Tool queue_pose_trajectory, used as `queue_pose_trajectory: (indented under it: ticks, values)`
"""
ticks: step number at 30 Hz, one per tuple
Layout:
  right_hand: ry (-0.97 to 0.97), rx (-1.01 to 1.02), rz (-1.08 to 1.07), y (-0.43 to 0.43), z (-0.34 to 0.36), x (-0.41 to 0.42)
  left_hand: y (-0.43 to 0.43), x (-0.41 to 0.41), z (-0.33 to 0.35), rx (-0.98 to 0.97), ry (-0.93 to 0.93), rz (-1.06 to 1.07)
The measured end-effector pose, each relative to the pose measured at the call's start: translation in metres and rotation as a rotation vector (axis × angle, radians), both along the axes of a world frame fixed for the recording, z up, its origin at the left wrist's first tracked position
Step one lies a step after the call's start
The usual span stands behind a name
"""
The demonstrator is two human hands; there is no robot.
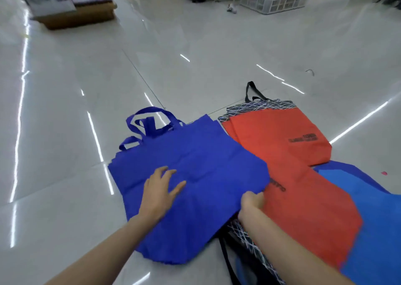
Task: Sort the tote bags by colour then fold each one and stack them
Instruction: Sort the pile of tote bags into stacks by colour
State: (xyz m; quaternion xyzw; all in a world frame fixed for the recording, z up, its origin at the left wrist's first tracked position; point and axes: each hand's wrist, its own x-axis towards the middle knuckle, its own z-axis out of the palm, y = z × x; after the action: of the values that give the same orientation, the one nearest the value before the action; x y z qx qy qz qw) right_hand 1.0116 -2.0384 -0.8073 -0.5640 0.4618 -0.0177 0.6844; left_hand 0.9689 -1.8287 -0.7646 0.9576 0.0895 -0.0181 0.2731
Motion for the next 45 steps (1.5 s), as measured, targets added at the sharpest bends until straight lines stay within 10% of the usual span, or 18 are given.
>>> queue_pose_trajectory:
  ticks: [5, 13, 26, 36, 45]
  values:
    - [0.059, 0.122, 0.485, -0.009, -0.002, -0.04, -0.048, -0.022, -0.04, 0.103, 0.243, -0.355]
    - [-0.038, -0.972, 0.776, -0.153, 0.011, -0.032, -0.066, -0.028, -0.055, 0.241, 0.207, -0.307]
    - [0.202, -1.102, 1.058, -0.229, 0.014, 0.053, -0.133, 0.012, -0.055, 0.066, 0.192, -0.45]
    - [0.063, -1.132, 0.845, -0.262, 0.03, 0.014, -0.138, 0.011, -0.049, 0.145, 0.159, -0.42]
    - [-0.132, -0.599, -0.112, -0.349, 0.051, -0.034, -0.159, 0.013, -0.025, 0.122, 0.098, -0.381]
